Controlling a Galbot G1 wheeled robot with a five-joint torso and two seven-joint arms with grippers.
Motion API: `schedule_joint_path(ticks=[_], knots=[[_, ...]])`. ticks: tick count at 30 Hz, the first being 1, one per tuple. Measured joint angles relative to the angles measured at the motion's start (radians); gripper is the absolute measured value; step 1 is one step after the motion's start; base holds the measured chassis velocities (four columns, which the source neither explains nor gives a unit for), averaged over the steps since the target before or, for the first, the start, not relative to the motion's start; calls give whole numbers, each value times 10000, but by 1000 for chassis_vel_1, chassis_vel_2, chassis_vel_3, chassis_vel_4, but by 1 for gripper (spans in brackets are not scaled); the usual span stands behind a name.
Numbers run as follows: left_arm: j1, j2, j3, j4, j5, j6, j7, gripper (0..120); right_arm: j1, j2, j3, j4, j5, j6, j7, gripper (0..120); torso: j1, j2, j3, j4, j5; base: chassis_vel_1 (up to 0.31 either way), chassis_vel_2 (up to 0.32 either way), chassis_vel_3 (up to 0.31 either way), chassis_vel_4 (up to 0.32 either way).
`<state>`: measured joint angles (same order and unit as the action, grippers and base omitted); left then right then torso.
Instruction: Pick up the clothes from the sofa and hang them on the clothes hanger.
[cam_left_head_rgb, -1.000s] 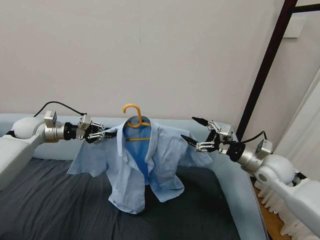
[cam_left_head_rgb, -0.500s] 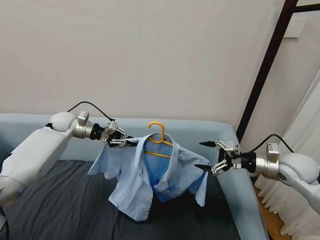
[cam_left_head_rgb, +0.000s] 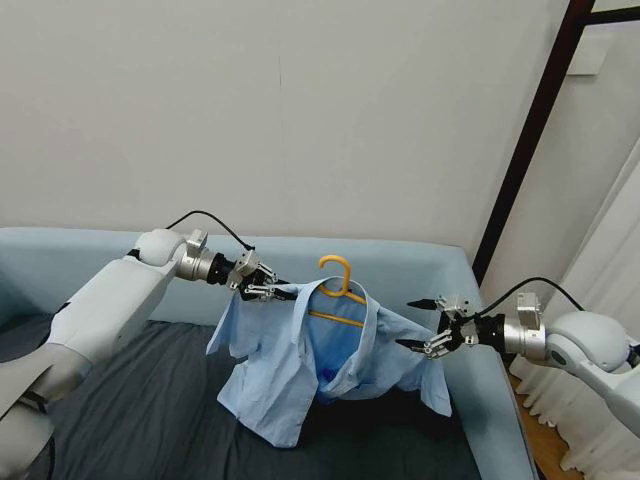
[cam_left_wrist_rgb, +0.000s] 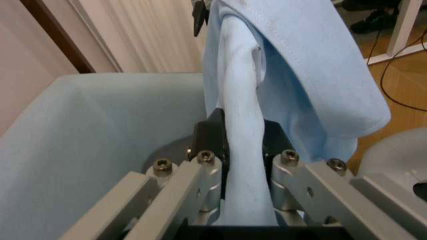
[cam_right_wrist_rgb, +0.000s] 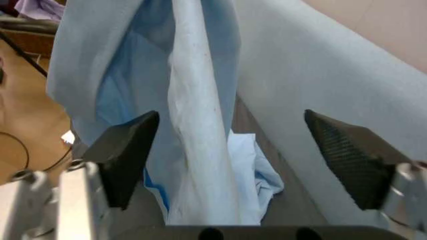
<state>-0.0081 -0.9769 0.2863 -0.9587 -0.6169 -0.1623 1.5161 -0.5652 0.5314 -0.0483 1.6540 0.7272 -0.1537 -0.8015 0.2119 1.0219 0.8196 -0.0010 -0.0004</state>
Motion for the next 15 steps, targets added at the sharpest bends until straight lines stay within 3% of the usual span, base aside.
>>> schedule_joint_path(ticks=[15], knots=[[-197, -917, 168, 680, 203, -128, 72, 8, 135, 285, 97, -492, -409, 61, -1548, 26, 1, 0, 0, -3, -1, 0, 0, 0, 0]])
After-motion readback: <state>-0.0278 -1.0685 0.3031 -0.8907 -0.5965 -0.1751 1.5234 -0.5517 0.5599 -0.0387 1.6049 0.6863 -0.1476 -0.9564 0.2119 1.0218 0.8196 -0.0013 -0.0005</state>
